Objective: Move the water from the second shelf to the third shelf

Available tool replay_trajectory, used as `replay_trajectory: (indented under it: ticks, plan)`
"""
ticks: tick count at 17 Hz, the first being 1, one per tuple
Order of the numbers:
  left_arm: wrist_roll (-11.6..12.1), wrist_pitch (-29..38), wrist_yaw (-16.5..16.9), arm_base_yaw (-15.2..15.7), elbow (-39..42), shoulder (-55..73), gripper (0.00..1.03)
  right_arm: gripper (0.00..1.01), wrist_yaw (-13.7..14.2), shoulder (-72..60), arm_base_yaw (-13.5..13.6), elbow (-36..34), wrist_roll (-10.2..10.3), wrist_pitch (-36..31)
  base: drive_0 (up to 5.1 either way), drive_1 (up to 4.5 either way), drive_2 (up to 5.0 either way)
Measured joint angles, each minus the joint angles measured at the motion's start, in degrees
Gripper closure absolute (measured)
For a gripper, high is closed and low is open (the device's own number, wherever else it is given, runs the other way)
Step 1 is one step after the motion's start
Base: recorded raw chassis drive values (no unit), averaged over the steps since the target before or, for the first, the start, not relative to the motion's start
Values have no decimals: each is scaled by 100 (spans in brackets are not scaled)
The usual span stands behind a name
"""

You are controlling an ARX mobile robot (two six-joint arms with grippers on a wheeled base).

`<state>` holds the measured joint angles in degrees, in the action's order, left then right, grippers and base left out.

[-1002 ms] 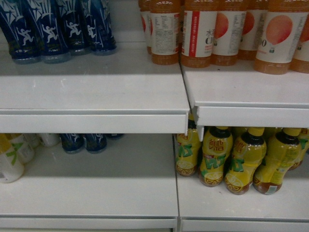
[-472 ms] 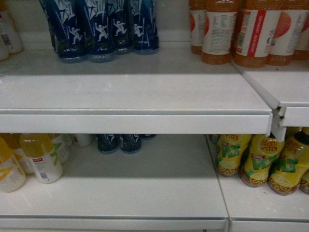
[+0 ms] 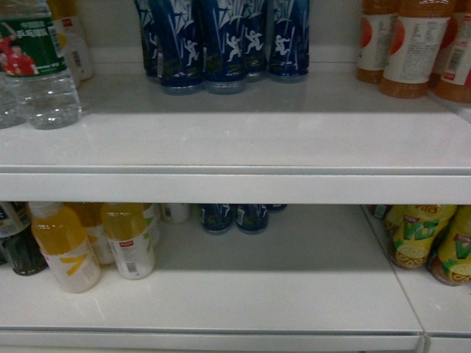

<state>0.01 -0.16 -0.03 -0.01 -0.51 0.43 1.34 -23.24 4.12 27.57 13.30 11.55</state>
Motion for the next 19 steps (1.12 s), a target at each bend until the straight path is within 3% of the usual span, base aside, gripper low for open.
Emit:
replay_trajectory:
  ticks: [19]
  plan:
    - [-2,4,0,0,0,0,5,59,-9,-26,0,0,4,15,-448,221,221]
